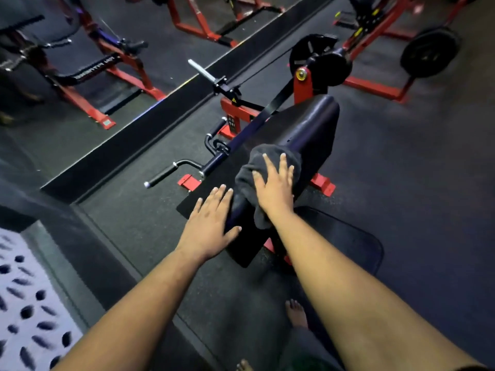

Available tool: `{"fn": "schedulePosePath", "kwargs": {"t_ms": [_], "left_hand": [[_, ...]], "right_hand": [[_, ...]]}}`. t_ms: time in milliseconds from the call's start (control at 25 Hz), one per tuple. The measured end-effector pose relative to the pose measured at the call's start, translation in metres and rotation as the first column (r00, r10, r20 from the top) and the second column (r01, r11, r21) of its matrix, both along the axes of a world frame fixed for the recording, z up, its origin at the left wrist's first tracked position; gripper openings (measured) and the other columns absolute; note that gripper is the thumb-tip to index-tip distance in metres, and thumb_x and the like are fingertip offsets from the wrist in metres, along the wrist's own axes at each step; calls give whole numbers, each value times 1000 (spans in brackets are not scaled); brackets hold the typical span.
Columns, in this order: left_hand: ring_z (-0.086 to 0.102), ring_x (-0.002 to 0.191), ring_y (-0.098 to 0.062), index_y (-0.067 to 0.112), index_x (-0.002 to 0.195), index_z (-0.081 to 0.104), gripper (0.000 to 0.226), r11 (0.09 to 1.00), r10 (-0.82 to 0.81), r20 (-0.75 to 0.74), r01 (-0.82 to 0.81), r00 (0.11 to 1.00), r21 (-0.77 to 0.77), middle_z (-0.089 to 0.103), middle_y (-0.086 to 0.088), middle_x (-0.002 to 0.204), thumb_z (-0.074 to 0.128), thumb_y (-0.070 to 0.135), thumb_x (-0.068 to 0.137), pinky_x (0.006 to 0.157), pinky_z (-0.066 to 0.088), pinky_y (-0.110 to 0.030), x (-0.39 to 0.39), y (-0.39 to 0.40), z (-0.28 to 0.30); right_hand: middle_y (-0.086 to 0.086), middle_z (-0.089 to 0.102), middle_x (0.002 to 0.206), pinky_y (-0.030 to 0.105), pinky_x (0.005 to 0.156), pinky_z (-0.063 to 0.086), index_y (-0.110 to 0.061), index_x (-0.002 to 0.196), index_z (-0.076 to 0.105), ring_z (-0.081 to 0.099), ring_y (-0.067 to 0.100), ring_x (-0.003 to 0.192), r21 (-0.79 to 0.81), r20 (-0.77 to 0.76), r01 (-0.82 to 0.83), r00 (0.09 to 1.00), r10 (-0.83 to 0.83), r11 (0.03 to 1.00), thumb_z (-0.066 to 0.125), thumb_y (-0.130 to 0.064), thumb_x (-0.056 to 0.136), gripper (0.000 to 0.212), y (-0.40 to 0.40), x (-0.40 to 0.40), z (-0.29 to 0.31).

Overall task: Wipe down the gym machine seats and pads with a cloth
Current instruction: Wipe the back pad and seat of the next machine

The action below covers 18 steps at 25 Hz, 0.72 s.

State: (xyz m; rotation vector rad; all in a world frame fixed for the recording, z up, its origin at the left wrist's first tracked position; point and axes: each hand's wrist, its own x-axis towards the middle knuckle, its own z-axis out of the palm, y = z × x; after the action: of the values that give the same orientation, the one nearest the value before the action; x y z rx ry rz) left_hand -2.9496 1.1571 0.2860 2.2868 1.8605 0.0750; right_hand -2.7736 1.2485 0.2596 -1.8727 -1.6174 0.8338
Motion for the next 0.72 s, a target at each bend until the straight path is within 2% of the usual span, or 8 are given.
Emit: {"fn": "schedulePosePath", "kwargs": {"t_ms": [120,240,320,400,480,600,720], "left_hand": [[5,156,-18,18,161,7,94,996,-90,-23,90,996,13,5,-2,170,60,51,90,125,12,-44,35,45,4],[1,156,-18,20,161,4,90,993,-117,-52,116,992,-20,0,-1,170,55,51,94,126,11,-45,62,94,3],[-1,156,-17,21,161,4,87,990,-138,-50,136,989,-39,-2,0,170,52,50,96,126,11,-46,85,130,-1],[-1,156,-18,22,161,2,83,987,-155,-42,153,987,-51,-3,-1,170,49,49,98,126,12,-47,110,159,-5],[-2,156,-20,24,161,-2,80,989,-145,-57,143,988,-36,-5,-2,170,42,52,100,126,13,-47,136,186,-17],[3,157,-23,25,161,-2,77,993,-112,-127,117,985,27,0,-5,170,33,56,100,125,18,-49,137,187,-21],[3,157,-24,26,161,-2,75,992,-118,-161,124,980,26,1,-7,170,30,57,100,124,19,-49,138,186,-25]], "right_hand": [[-6,-2,169,67,116,22,-46,152,31,-6,31,155,-4,-24,85,996,-85,996,48,-53,99,56,66,32,-1],[-6,2,169,62,117,23,-45,151,35,-6,32,155,12,-12,150,989,-149,989,49,-54,99,54,124,63,-2],[-7,4,169,54,118,24,-45,150,37,-2,30,155,31,-28,216,976,-215,976,49,-54,98,54,164,91,-4],[-6,5,169,48,120,22,-45,151,37,4,29,155,49,-73,262,963,-258,964,50,-54,98,55,198,122,-12],[-3,7,169,49,122,23,-42,152,36,12,28,154,65,-158,320,939,-307,945,51,-53,98,57,238,160,-19],[-2,13,169,51,119,28,-41,152,37,19,26,152,96,-236,391,902,-361,915,51,-59,95,61,247,162,-18],[-5,12,168,53,115,29,-43,150,40,15,26,153,131,-188,373,919,-346,919,51,-64,92,62,208,133,-27]]}}
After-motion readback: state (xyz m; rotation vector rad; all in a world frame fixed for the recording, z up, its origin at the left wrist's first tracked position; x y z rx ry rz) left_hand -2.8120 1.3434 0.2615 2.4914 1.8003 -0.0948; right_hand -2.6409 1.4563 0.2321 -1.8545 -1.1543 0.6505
